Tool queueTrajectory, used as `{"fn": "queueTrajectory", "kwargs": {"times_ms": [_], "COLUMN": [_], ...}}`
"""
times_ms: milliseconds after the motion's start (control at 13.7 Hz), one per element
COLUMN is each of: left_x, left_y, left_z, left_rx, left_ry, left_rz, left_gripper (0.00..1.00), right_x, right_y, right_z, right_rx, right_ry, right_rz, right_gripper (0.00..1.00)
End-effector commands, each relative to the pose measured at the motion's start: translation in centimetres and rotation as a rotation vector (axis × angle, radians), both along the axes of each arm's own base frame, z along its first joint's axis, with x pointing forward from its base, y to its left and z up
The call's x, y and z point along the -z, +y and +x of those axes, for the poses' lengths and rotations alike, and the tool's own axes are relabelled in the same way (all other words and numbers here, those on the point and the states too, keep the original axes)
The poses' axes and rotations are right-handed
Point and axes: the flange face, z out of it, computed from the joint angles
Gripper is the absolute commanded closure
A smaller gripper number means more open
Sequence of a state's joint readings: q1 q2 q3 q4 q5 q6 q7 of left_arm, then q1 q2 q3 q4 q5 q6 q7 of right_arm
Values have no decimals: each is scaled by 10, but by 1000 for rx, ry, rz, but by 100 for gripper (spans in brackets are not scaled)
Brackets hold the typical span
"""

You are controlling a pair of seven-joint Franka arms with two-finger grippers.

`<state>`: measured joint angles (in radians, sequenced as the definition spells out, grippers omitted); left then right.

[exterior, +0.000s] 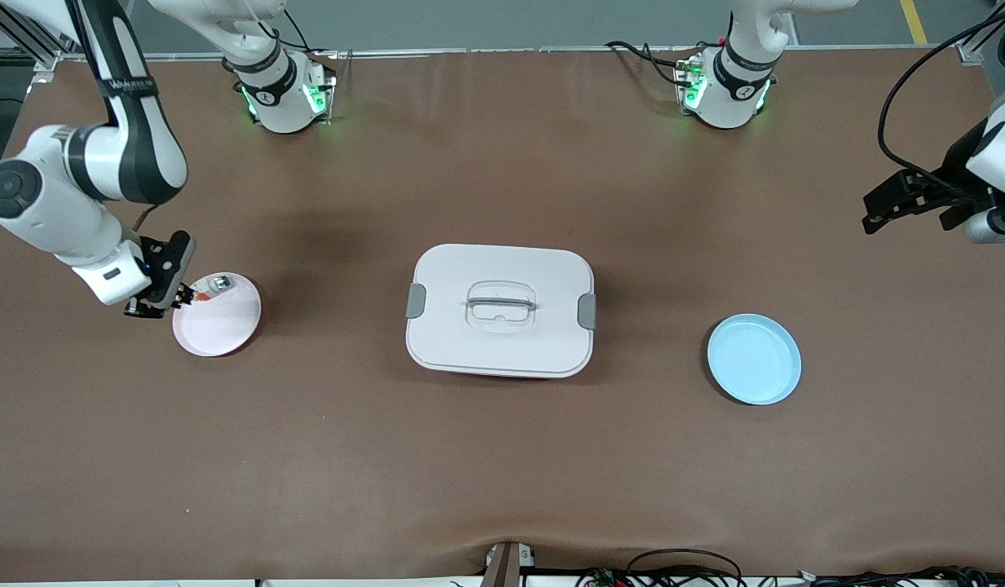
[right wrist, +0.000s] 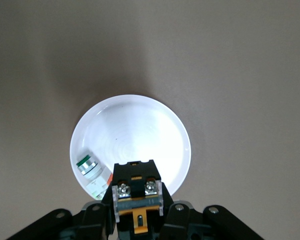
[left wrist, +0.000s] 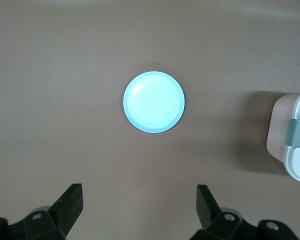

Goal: Transfer orange switch to right arm and place
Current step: 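Lower the switch onto the white plate with the right gripper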

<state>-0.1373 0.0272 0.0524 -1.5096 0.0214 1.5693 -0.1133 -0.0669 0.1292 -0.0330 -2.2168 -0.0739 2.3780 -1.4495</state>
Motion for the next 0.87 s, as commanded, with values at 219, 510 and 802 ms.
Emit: {"fn": "queueTrajectory", "kwargs": {"times_ms": [219, 510, 802], "left_x": [-8, -13, -7], "left_y": [7, 7, 4], "left_z": [-10, -13, -10], "left_rx": [8, 9, 14], "left_ry": [4, 2, 10], "left_rz": [-2, -1, 0], "left_gripper": [0, 0, 0], "right_x": [63, 100, 117], "right_y": [-17, -15, -12], "right_z": [8, 5, 5], "right_rx": [-51, -57, -64], "right_ry": [13, 7, 4], "right_rz": [-3, 3, 5], "right_gripper": [100, 100, 100]}}
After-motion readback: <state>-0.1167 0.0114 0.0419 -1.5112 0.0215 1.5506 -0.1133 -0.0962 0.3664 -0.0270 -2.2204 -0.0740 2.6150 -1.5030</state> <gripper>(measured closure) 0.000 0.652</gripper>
